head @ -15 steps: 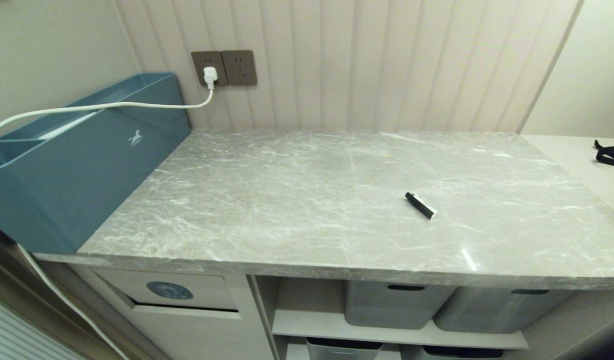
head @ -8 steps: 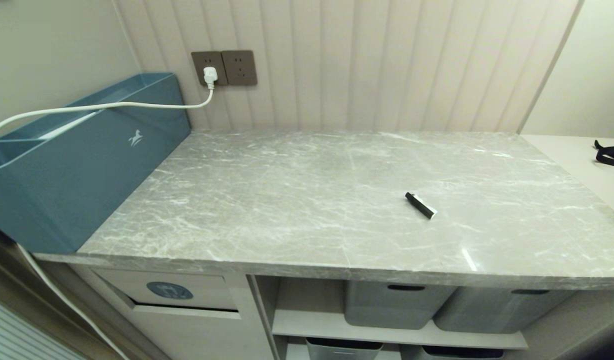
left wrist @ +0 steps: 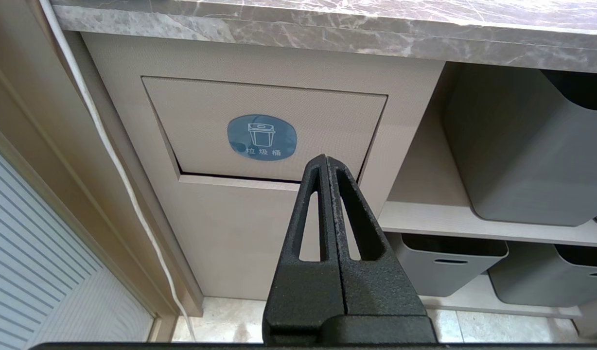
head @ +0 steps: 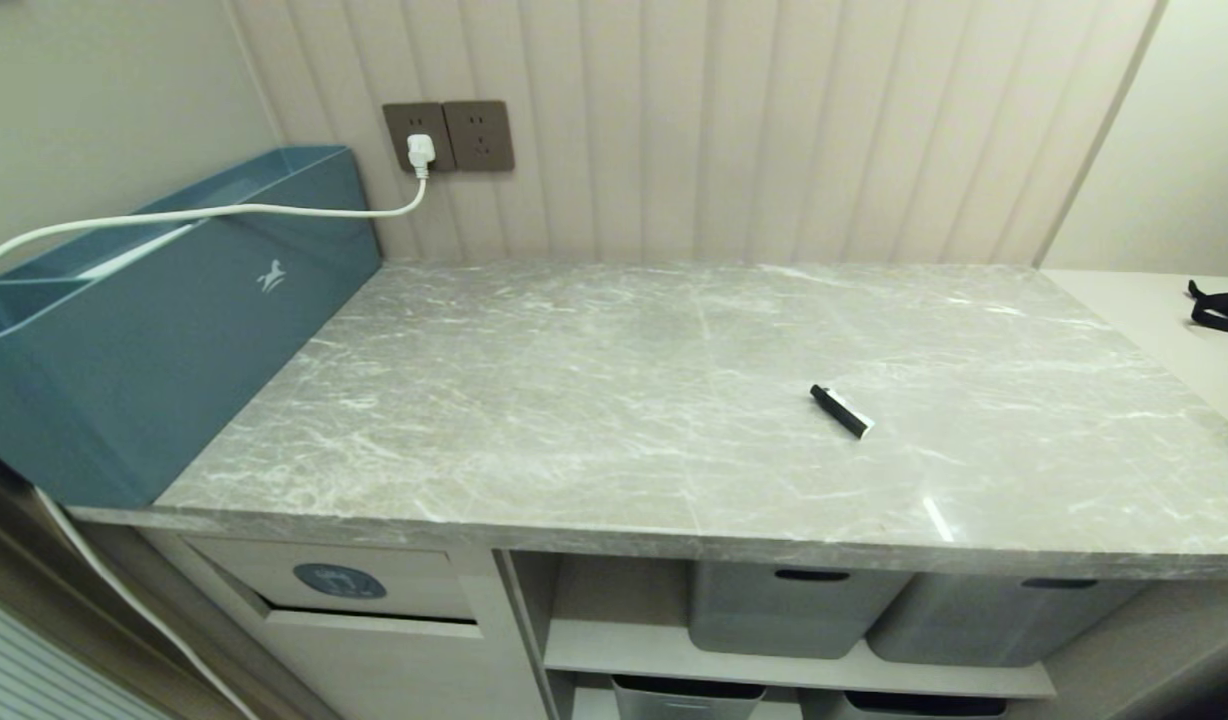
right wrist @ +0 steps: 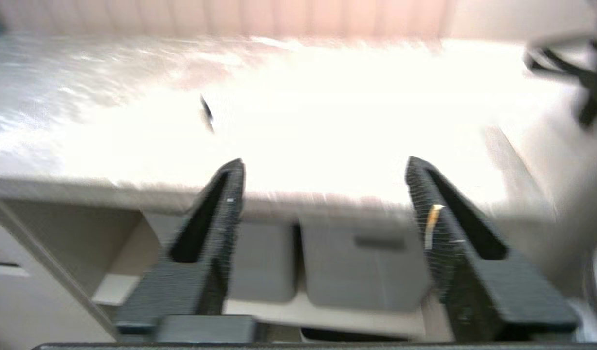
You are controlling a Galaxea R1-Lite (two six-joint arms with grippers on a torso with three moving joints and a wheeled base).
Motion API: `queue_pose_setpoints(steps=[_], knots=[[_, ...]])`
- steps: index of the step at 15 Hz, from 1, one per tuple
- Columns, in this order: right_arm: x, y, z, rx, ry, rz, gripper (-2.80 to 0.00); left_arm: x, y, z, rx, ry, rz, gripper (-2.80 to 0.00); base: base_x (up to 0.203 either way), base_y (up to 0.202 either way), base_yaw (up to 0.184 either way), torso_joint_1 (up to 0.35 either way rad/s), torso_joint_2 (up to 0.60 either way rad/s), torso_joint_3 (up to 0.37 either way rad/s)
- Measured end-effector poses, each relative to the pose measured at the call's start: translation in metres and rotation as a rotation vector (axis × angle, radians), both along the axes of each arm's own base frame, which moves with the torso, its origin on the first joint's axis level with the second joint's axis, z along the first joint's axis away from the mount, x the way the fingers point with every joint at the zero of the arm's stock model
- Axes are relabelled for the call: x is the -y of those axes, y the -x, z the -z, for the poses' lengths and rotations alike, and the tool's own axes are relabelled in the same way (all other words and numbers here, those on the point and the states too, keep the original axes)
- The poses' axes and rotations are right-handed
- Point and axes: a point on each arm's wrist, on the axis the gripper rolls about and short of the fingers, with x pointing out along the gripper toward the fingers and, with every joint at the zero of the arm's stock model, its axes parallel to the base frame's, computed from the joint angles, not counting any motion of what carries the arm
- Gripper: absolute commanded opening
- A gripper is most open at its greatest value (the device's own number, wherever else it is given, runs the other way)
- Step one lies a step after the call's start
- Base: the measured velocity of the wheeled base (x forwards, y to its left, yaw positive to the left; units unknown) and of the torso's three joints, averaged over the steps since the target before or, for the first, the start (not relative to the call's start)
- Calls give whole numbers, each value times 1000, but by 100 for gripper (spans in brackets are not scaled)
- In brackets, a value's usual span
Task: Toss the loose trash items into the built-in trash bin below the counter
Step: Pick up the garbage
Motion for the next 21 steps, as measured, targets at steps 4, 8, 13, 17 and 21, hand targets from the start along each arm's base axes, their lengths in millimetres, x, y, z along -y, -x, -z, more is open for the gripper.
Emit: queue_pose_setpoints(steps=[4,8,13,17,21], knots=[[-3,-86,-58,-83,104,-120,0,0,0,0,0,0,0,-280,0,0,0,0,0,0],[-14,-176,-50,-177,201,-255,0,0,0,0,0,0,0,-280,0,0,0,0,0,0],[-31,-224,-16,-335,270,-339,0,0,0,0,0,0,0,-280,0,0,0,0,0,0],[-40,-247,-1,-357,306,-361,0,0,0,0,0,0,0,-280,0,0,0,0,0,0],[-60,-263,10,-314,320,-361,0,0,0,0,0,0,0,-280,0,0,0,0,0,0]])
